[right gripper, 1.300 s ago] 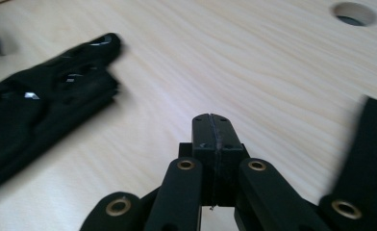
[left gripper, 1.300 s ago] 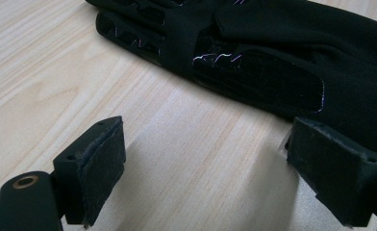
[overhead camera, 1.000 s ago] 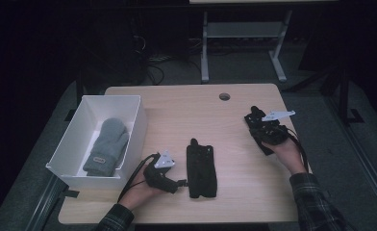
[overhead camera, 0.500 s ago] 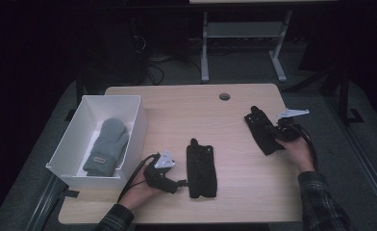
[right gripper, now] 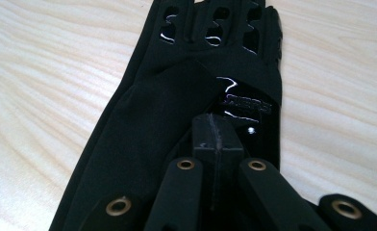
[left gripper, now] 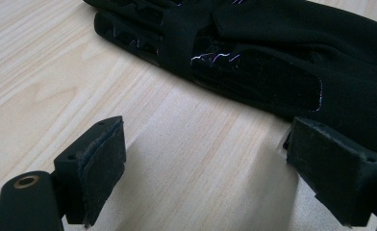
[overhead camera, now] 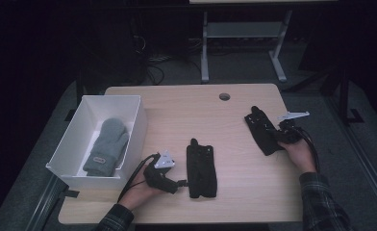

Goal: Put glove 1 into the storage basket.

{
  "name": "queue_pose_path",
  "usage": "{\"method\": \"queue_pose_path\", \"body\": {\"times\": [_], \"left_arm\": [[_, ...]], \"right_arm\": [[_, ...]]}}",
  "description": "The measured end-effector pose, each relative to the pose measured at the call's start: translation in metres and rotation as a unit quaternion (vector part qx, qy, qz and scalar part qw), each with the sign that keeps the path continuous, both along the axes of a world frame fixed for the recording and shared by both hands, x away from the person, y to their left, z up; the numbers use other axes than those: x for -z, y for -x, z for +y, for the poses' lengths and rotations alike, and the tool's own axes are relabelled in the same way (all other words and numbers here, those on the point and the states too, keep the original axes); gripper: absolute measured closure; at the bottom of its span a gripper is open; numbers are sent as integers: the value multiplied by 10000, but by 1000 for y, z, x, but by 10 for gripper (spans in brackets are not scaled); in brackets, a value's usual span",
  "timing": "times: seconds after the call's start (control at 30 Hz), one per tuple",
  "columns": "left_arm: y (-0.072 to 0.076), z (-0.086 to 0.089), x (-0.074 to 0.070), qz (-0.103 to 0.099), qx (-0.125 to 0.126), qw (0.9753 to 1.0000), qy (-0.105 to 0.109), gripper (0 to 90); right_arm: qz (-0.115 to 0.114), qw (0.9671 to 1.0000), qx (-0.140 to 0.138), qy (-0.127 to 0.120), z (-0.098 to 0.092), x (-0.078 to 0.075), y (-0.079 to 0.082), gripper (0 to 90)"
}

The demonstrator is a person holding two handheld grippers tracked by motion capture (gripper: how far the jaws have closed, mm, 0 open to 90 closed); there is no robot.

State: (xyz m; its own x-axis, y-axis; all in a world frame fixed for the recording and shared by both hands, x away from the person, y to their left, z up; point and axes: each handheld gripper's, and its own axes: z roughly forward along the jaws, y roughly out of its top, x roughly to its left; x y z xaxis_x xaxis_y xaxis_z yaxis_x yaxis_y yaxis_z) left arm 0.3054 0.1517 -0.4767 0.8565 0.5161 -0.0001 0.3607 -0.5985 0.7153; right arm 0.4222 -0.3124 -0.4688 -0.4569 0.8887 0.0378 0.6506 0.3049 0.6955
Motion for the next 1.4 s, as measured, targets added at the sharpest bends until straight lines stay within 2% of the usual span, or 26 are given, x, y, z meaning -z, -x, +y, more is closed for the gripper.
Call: {"method": "queue_pose_path", "body": {"times": [0.2, 0.4, 0.83, 1.07, 1.4], "left_arm": [[0, 0, 0, 0, 1, 10000, -1, 129], [0, 0, 0, 0, 1, 10000, -1, 129], [0, 0, 0, -1, 1, 10000, -2, 129], [0, 0, 0, -5, 2, 10000, -1, 129], [0, 0, 0, -7, 4, 10000, 1, 129]], "right_arm": [[124, 9999, -101, -11, 5, -1, 4, 900], [141, 9993, -340, 95, 16, -3, 12, 900], [280, 9967, -762, 68, 38, -5, 32, 900], [308, 9939, -1051, 110, 51, -6, 46, 900], [434, 9893, -1392, -40, 65, -6, 64, 900]]}}
